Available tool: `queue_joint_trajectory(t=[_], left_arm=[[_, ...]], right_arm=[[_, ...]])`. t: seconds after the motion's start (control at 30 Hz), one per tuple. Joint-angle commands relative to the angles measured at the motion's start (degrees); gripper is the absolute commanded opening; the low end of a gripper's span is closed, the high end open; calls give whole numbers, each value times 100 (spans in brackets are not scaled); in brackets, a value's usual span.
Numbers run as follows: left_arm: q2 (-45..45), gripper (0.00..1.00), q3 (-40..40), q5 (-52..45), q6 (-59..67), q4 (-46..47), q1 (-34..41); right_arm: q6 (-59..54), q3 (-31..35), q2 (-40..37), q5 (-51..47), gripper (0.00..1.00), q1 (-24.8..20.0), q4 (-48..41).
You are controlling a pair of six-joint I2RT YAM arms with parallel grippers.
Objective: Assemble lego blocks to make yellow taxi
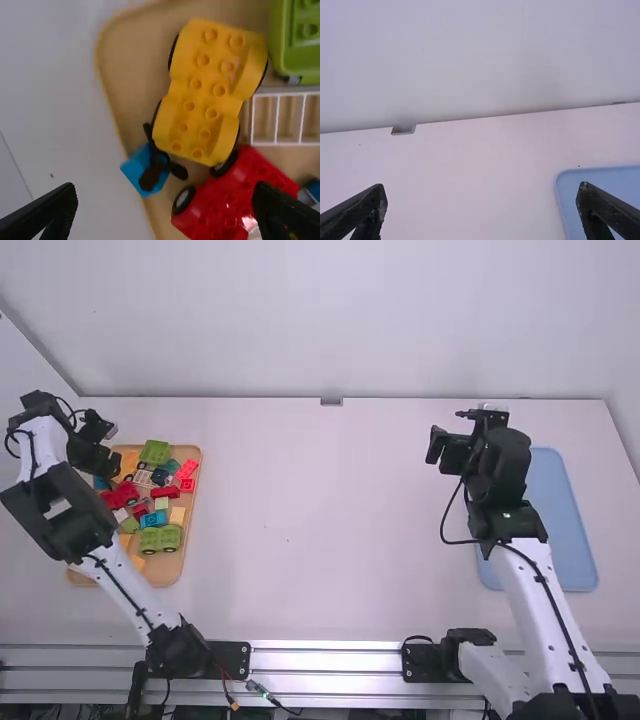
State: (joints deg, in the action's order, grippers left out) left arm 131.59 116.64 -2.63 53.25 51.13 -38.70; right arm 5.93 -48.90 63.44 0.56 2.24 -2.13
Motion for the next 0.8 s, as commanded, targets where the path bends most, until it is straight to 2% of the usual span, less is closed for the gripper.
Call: queue_joint_trajectory(t=[0.0,0.13,0.53,0.67,0.77], left_arm=[[76,96,105,-407,221,-61,52],[87,98,79,-726,297,-63,50],[476,97,-11,-223,273,133,57],[481,99,-59,-280,269,-28,48],[481,96,-68,-363,275,-195,57]], right_arm=[[28,-192,22,-15,99,7,-7],[26,-192,22,-20,99,59,-7],[-142,-192,22,-59,99,387,46],[-118,-192,22,-59,99,407,37],[-125,-192,22,-57,99,431,31]])
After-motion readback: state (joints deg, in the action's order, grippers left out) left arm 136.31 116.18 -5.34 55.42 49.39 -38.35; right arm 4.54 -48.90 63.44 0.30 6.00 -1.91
